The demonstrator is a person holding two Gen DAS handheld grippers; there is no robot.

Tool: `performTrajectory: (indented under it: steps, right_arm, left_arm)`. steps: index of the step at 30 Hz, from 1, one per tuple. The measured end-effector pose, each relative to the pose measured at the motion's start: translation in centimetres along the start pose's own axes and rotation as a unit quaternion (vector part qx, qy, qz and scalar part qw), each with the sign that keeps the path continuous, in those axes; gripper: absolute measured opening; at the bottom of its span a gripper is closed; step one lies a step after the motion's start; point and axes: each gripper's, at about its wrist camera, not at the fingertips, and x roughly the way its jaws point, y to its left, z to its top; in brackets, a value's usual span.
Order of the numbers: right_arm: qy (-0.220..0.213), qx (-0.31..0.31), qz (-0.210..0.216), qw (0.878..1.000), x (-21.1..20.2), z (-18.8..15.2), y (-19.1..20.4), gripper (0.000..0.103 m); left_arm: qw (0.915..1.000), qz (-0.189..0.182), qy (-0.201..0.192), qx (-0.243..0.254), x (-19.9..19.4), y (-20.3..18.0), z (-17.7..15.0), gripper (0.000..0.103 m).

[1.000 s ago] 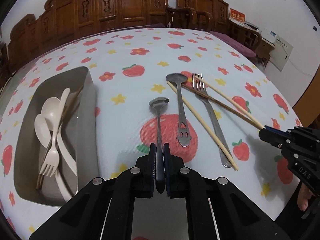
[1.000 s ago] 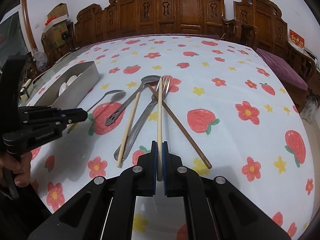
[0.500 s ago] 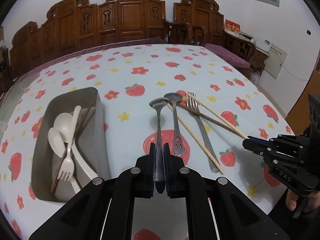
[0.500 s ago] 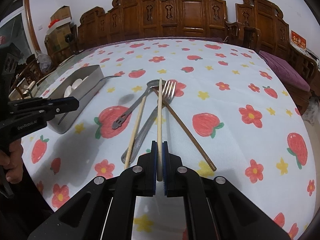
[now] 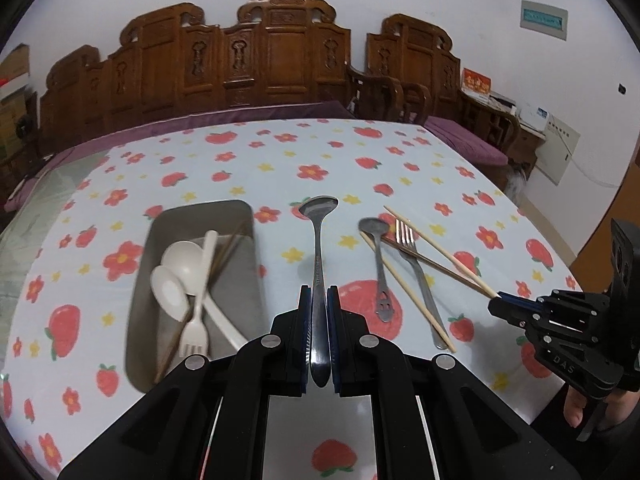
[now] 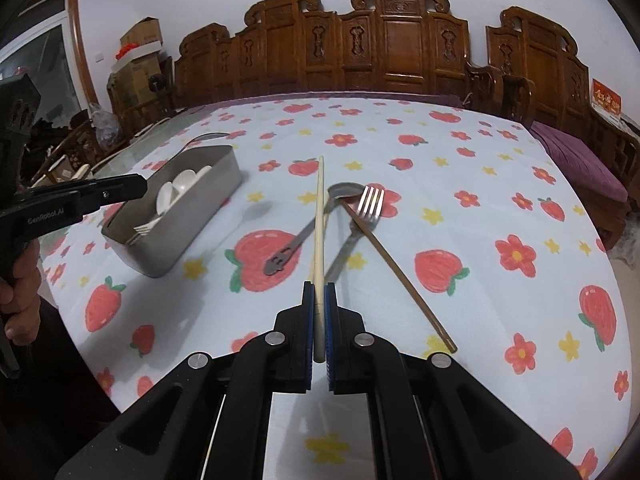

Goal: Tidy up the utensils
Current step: 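Hold the chopstick in the right gripper while the left carries the spoon into the tray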

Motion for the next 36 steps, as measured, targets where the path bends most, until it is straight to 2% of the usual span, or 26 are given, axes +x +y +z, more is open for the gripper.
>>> performTrajectory:
  steps: [12, 25, 36]
  right_arm:
    - [-0.010, -0.028, 0.014, 0.999, -0.7, 0.2, 2.3, 0.006]
    - [-0.002, -0.036, 0.013, 0.999, -0.3, -0.2, 2.7, 0.006]
    - [-0.001, -0.035, 0.013, 0.999, -0.2, -0.2, 2.7, 0.006]
  left_arm:
    - [0.9986, 0.035, 0.000, -0.039, -0.7, 4.8, -0.3, 0.007]
    - [0.9929, 0.081, 0.054, -0.068, 3.8, 8.7, -1.0, 0.007]
    - [0.9900, 0.085, 0.085, -0.073, 5.9, 9.0, -1.1, 0.007]
